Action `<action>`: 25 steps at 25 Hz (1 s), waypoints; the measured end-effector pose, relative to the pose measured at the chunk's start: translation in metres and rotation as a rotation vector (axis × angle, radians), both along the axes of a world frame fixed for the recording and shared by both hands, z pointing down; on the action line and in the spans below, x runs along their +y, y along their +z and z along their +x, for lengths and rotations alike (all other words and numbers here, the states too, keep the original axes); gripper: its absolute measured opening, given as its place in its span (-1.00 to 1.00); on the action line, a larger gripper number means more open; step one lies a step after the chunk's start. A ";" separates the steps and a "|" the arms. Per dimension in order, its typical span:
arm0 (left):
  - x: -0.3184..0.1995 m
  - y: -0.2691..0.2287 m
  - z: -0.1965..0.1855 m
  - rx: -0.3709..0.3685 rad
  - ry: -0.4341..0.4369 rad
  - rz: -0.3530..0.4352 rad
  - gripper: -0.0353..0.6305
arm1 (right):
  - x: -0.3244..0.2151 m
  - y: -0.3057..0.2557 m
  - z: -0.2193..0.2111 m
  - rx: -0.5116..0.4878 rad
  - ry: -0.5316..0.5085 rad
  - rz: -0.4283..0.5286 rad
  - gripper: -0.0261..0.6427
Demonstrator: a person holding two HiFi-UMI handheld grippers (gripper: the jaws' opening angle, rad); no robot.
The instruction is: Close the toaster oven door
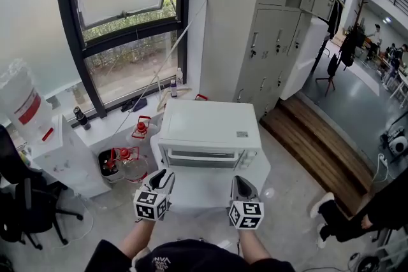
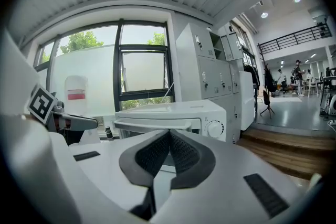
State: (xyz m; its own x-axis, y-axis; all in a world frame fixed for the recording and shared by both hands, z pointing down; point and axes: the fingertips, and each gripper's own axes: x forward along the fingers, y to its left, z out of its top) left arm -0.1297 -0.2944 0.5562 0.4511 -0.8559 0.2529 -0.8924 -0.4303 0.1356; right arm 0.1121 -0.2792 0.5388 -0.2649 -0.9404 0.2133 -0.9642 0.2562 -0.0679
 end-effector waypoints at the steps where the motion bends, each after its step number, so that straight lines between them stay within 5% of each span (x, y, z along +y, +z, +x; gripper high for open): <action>1: 0.005 -0.001 -0.001 -0.002 0.001 0.006 -0.51 | 0.005 -0.002 -0.001 -0.005 -0.005 0.005 -0.91; 11: 0.047 -0.009 0.003 -0.032 0.032 0.043 -0.77 | 0.048 -0.017 -0.006 -0.057 -0.030 0.027 -0.91; 25: 0.086 -0.002 0.009 -0.062 0.052 0.041 -0.84 | 0.075 -0.003 -0.010 -0.004 -0.036 0.005 -0.92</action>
State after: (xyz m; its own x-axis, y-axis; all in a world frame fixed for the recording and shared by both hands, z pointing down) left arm -0.1208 -0.2084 0.5545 0.4801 -0.8418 0.2469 -0.8747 -0.4806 0.0623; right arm 0.1018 -0.2046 0.5353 -0.2996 -0.9312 0.2075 -0.9541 0.2913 -0.0701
